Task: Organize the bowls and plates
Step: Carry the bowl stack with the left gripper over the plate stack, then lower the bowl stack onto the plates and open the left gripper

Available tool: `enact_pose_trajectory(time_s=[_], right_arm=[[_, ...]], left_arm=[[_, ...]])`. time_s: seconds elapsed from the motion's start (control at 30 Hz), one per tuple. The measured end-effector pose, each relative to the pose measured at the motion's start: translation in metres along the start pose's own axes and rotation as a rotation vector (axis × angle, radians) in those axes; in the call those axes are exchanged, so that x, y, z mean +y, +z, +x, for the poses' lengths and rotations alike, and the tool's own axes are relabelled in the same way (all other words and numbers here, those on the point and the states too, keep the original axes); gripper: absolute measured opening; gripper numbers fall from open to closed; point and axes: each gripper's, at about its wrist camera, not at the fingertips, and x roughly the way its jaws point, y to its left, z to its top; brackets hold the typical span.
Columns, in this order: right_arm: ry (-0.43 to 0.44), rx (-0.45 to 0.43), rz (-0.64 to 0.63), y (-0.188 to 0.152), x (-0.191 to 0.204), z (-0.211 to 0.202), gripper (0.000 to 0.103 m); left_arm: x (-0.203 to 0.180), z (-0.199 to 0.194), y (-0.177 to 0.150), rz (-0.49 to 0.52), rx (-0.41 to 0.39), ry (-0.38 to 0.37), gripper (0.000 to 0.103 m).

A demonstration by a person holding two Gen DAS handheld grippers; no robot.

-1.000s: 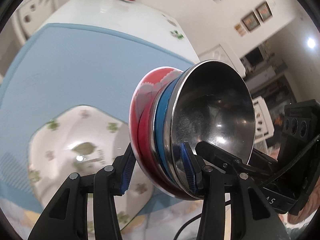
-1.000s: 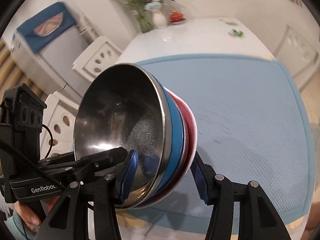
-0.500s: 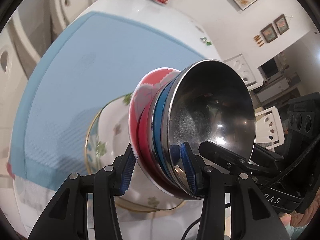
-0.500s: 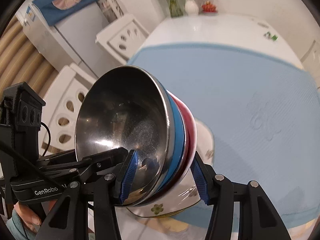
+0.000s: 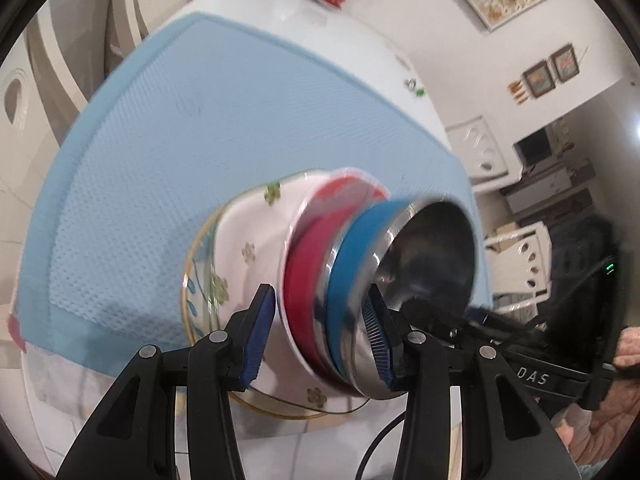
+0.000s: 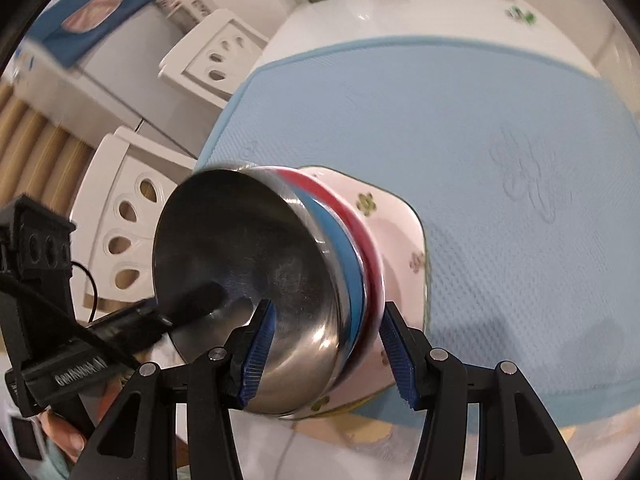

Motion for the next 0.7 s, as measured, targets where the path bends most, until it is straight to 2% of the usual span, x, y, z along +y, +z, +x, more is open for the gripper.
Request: enact_pose_trajectory(time_s=[0.2, 0.37, 0.43, 0.7], right_arm=[[0.072, -0.088, 0.057, 0.000, 0.000, -0.032, 0.053], [-0.011, -0.133, 0.024, 0.013, 0.007, -0.032, 0.053], [-0.033, -0.128, 0.018, 0.023, 0.005, -0.023, 0.053], [-0.039, -0.098, 0.048, 0.045, -0.002, 0.001, 0.053]], left_arm=[[-0.002, -0.013, 0.012, 0.004, -0.050, -0.014, 0.043], [-0.006, 0.004, 0.026, 0.019, -0.041, 0.012, 0.043], [-0.005, 0.013, 0.031, 0.007, -0.008, 0.009, 0.043], [-0.004, 0.014, 0.037, 0.031, -0.017, 0.026, 0.043]])
